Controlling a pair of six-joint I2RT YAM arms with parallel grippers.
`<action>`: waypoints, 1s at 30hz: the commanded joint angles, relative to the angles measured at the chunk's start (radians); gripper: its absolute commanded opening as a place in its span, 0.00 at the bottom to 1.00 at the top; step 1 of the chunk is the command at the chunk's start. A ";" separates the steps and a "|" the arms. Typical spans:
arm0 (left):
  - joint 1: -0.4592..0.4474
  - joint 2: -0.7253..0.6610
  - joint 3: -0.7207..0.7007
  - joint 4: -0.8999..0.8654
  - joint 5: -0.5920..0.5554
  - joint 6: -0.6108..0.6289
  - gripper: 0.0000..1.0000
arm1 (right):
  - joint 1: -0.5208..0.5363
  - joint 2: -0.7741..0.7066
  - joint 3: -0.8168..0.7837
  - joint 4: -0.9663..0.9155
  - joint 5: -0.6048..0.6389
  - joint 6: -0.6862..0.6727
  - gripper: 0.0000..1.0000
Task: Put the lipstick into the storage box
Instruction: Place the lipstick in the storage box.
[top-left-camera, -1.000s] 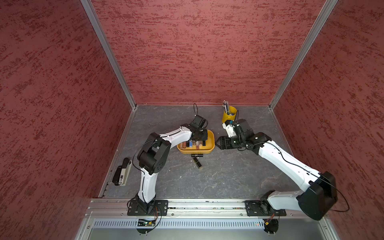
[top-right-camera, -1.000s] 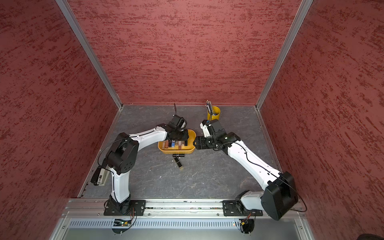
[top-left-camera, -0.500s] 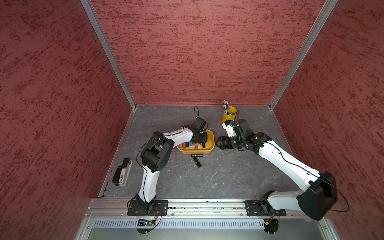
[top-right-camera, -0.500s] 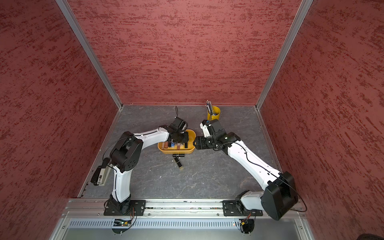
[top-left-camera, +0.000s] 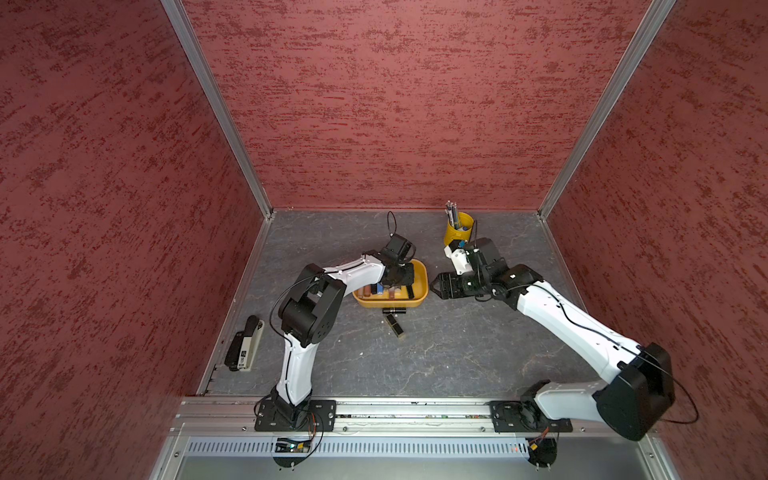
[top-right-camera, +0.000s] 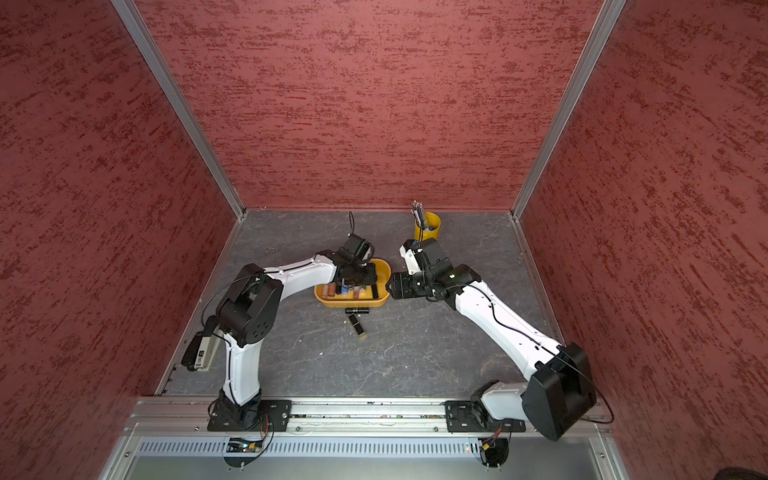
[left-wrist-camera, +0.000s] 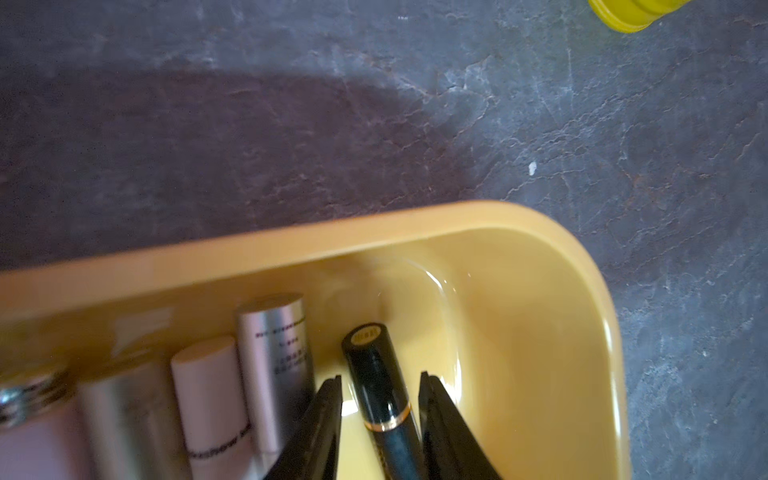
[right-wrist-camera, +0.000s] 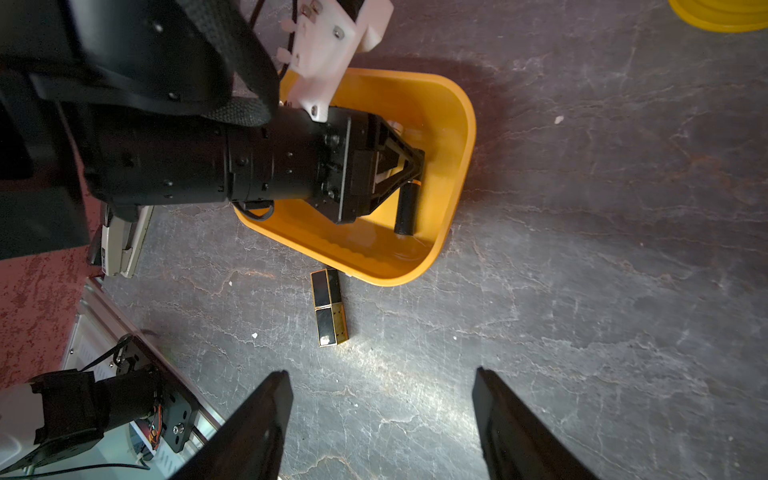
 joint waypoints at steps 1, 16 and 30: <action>0.000 -0.101 -0.021 0.031 0.027 -0.005 0.35 | -0.002 0.003 -0.012 0.028 -0.012 0.005 0.74; -0.007 -0.650 -0.436 0.098 0.118 -0.020 0.40 | 0.044 0.112 -0.005 0.082 -0.071 0.003 0.73; 0.090 -0.949 -0.926 0.521 0.176 -0.234 0.61 | 0.284 0.270 0.077 0.028 0.097 -0.029 0.73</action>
